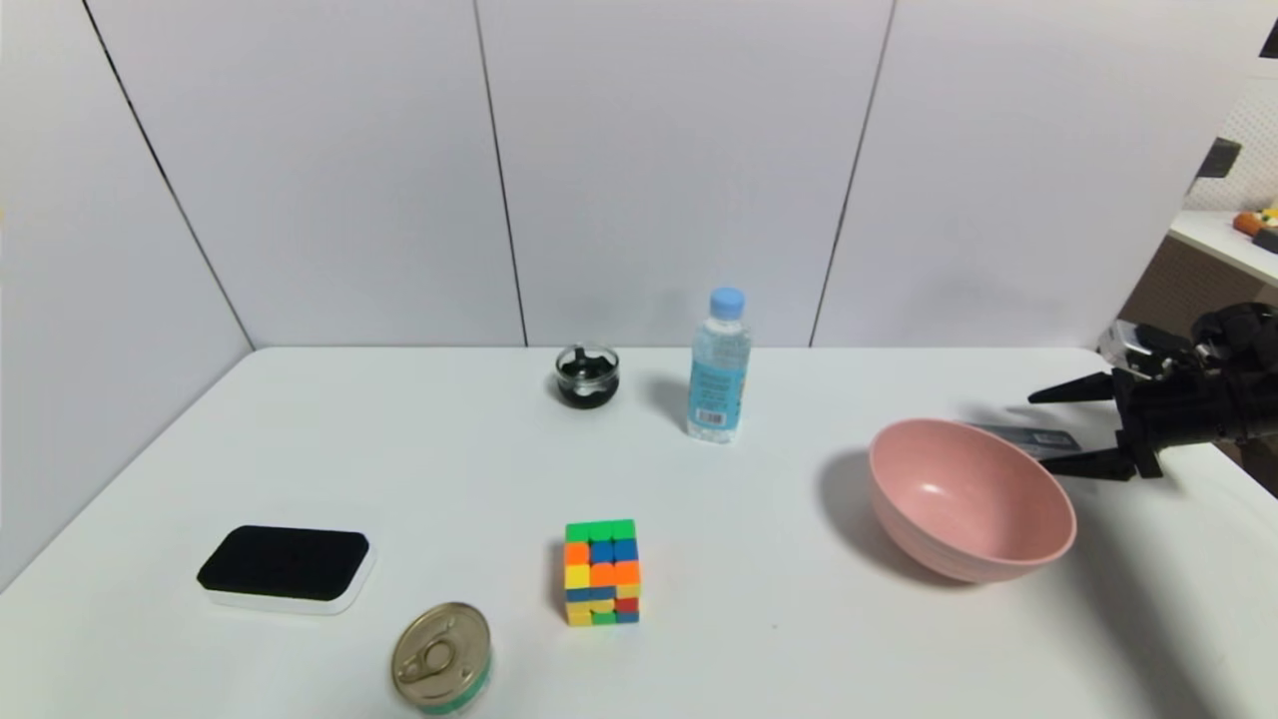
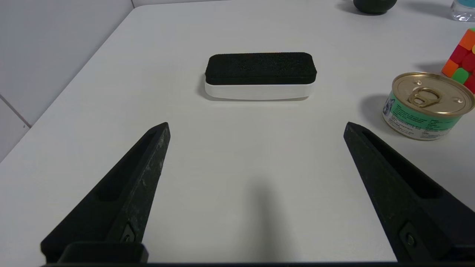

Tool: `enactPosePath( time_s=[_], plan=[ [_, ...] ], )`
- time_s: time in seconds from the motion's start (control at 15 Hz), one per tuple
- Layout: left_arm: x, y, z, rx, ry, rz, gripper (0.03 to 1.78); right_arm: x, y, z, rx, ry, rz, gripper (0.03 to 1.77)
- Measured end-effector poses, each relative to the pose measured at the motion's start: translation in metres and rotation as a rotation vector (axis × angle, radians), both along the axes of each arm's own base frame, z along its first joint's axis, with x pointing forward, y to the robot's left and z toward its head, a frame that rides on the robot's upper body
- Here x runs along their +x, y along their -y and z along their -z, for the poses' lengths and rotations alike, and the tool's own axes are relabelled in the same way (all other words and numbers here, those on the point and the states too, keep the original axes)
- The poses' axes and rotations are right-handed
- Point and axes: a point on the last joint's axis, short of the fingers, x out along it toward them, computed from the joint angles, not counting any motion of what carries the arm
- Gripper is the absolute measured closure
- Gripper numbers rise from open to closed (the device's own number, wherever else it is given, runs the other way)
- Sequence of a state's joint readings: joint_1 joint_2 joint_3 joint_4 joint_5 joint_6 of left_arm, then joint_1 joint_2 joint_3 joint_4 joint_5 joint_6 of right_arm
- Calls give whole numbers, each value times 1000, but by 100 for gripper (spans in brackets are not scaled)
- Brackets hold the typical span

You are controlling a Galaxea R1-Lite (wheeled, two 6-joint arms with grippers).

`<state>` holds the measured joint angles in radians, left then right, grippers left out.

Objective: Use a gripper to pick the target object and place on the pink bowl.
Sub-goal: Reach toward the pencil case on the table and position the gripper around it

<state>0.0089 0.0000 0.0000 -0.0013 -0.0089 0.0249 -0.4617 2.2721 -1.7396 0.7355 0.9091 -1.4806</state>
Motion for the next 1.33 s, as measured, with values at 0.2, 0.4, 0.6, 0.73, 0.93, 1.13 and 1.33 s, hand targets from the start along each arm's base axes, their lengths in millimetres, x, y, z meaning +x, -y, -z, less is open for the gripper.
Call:
enactPosePath(
  time_s=[0.2, 0.4, 0.6, 0.73, 0.93, 1.13, 1.33],
  plan=[
    [0, 0, 0, 0, 0, 0, 12, 4, 2, 4, 3, -12, 10, 10],
    [0, 0, 0, 0, 0, 0, 12, 5, 3, 7, 11, -40, 32, 10],
    [0, 0, 0, 0, 0, 0, 12, 6, 2, 8, -6, -59, 43, 10],
    [0, 0, 0, 0, 0, 0, 12, 6, 3, 9, -6, -63, 46, 10],
    [0, 0, 0, 0, 0, 0, 12, 7, 2, 11, 4, -81, 59, 58],
    [0, 0, 0, 0, 0, 0, 12, 7, 3, 13, 1, -87, 62, 93],
    [0, 0, 0, 0, 0, 0, 12, 7, 3, 13, 1, -89, 64, 124]
  ],
)
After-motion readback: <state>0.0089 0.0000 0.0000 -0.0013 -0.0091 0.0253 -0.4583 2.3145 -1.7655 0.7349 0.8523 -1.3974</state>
